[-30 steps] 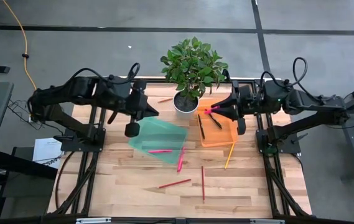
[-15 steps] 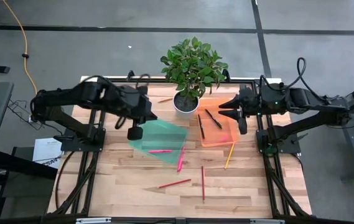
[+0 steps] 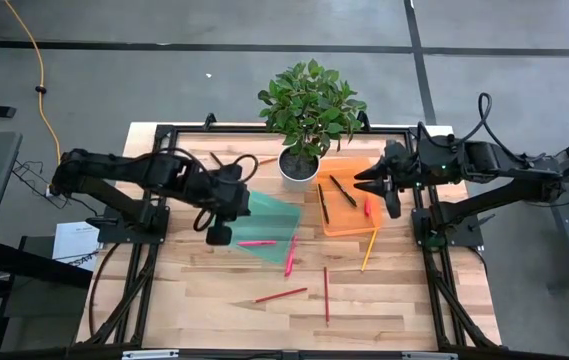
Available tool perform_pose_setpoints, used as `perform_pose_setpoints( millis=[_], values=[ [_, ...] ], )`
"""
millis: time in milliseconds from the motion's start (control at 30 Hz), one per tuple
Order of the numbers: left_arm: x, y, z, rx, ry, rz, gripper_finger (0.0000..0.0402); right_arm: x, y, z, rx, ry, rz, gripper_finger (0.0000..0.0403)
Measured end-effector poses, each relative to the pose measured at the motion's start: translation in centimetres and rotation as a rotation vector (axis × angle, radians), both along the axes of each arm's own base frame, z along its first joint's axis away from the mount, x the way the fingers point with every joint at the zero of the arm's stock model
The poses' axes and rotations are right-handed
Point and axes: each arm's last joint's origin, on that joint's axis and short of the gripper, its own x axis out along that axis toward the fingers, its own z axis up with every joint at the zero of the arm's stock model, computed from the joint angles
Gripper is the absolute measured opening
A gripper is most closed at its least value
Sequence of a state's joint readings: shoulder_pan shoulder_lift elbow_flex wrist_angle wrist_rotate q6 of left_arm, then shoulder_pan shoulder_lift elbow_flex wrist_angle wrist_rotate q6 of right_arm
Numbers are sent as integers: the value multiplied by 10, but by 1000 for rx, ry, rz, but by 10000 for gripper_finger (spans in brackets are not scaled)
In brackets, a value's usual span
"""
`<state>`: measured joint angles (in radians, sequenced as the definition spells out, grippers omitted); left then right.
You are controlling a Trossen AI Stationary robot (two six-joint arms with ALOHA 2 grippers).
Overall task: Sort pens & pencils
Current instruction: Put the bottom pink pen into the orange bin
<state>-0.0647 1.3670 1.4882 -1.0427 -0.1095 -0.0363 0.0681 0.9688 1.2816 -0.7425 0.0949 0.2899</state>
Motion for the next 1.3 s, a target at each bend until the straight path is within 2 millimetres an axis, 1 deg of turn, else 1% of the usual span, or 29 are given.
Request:
perform_pose_setpoints(
  millis=[167, 333, 400, 567, 733, 867, 967, 1100, 1167, 1300],
  values=[
    [0, -13, -7, -11, 15, -1, 10, 0, 0, 0, 6, -1, 0, 99],
    [5, -24, -24, -36, -8, 15, 10, 0, 0, 0, 28, -2, -6, 99],
    [9, -27, -35, -62, -24, 21, 10, 0, 0, 0, 28, -2, -6, 99],
    [12, -30, -68, -138, 0, 38, 10, 0, 0, 0, 42, -2, -12, 99],
    [11, -27, -88, -107, 41, 72, 10, 0, 0, 0, 37, -3, -24, 99],
    [13, -21, -100, -54, 81, 68, 10, 1, 0, -1, 34, 0, -29, 99],
    [18, -12, -113, -41, 131, 66, 10, 5, 0, -2, 31, 9, -30, 99],
    [28, -4, -129, -59, 180, 23, 10, 13, 1, -6, 5, 33, -17, 99],
    [35, -4, -137, -65, 189, -3, 10, 15, 3, -8, -16, 47, -3, 99],
    [42, 0, -147, -90, 215, -39, 10, 19, 3, -10, -47, 53, 6, 99]
  ],
)
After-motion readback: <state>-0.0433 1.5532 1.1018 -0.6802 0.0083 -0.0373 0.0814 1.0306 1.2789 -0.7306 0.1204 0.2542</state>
